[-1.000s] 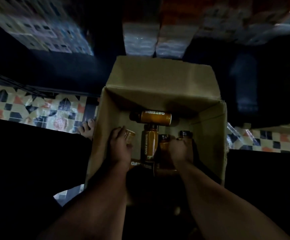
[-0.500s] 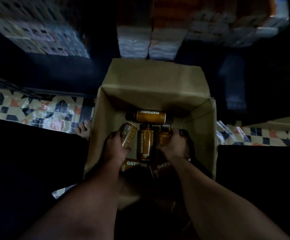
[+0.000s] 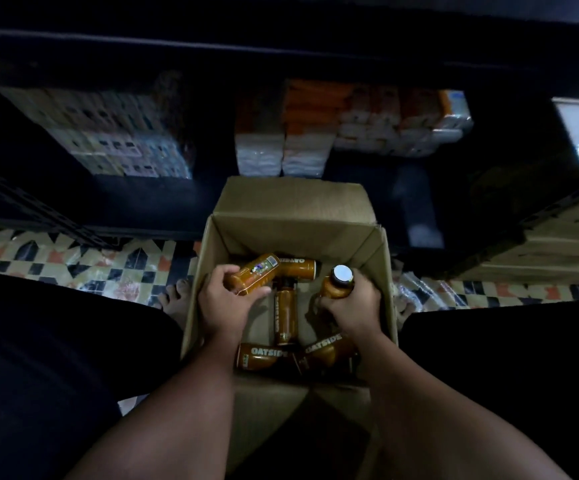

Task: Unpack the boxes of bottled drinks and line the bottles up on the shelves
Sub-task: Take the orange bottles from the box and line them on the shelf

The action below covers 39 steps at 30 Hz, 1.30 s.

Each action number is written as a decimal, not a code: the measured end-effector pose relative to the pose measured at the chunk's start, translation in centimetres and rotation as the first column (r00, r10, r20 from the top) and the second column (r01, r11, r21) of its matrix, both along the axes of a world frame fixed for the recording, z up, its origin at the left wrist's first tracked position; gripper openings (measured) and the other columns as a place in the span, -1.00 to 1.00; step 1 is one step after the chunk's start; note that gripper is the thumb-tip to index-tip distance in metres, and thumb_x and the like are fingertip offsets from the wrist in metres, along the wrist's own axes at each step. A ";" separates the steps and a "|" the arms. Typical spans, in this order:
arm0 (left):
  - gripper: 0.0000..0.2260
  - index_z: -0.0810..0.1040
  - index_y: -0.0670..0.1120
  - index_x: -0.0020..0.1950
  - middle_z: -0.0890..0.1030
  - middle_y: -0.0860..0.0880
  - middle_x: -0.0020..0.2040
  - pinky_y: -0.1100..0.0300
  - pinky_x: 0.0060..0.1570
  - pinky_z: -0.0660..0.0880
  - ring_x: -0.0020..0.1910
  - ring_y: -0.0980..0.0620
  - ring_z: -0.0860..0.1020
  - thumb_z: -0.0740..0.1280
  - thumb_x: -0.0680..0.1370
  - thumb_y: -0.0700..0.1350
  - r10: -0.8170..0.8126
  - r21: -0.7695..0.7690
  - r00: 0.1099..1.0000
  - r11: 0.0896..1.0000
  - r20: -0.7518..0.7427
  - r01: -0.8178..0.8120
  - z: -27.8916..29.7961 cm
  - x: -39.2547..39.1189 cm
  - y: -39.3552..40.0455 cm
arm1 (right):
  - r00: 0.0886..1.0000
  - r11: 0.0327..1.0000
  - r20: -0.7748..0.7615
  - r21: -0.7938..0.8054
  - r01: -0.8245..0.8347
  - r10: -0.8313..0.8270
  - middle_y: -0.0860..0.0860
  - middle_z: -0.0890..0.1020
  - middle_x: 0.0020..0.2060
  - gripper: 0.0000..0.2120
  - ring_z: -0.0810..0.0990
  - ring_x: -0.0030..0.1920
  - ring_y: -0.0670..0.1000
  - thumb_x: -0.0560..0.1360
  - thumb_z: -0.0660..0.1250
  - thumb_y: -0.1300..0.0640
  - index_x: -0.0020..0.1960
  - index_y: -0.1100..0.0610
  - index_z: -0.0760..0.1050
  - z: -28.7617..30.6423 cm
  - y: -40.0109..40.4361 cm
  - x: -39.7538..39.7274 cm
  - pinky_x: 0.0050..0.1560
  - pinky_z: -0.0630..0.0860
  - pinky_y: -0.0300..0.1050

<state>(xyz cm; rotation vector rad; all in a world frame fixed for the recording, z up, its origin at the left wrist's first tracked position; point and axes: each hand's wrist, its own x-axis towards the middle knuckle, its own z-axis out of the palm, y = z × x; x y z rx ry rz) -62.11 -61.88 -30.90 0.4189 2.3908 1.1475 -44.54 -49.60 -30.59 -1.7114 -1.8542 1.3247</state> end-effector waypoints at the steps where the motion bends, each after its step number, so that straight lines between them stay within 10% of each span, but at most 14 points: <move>1: -0.42 0.55 0.09 0.18 0.60 0.00 0.20 -0.02 0.12 0.58 0.18 -0.01 0.56 0.70 0.25 -0.06 0.016 0.050 1.000 0.999 -0.006 -0.016 0.7 -0.1 0.2 | 1.000 0.999 0.005 0.052 0.012 -0.013 -0.09 0.63 -0.03 -0.50 0.58 0.03 -0.05 0.24 0.65 0.22 0.09 0.02 0.53 0.4 0.1 0.0 0.14 0.50 -0.08; 9: -0.42 0.57 -0.01 0.29 0.67 0.01 0.17 -0.01 0.28 0.57 0.18 0.09 0.64 0.66 0.32 -0.11 0.004 0.482 0.994 0.874 0.112 -0.058 7.6 -1.2 1.9 | 0.992 0.972 -0.111 0.223 0.080 -0.056 -0.09 0.56 0.11 -0.38 0.45 0.15 -0.08 0.26 0.64 0.08 0.24 -0.01 0.46 7.6 1.0 -1.0 0.22 0.41 -0.08; 24: -0.64 0.47 0.13 0.28 0.59 -0.09 -0.02 -0.42 0.07 0.52 -0.01 -0.29 0.59 0.37 0.51 0.15 -0.106 0.796 0.962 0.543 -0.250 0.267 27.4 -3.8 3.9 | 0.861 0.763 -0.502 0.588 0.268 0.084 -0.08 0.49 0.13 -0.38 0.49 0.11 -0.14 0.33 0.61 0.05 0.25 -0.17 0.35 25.8 3.2 -3.1 0.16 0.42 -0.24; 39: -0.61 0.41 0.00 0.36 0.61 0.31 0.08 0.42 0.01 0.51 0.11 0.24 0.61 0.40 0.59 0.06 0.009 0.754 0.852 0.470 -0.524 0.459 36.1 -9.9 11.9 | 0.681 0.665 -0.635 0.690 0.286 0.366 -0.02 0.56 0.10 -0.34 0.61 0.06 -0.16 0.38 0.49 0.24 0.40 0.11 0.30 36.5 9.7 -7.8 0.02 0.52 -0.36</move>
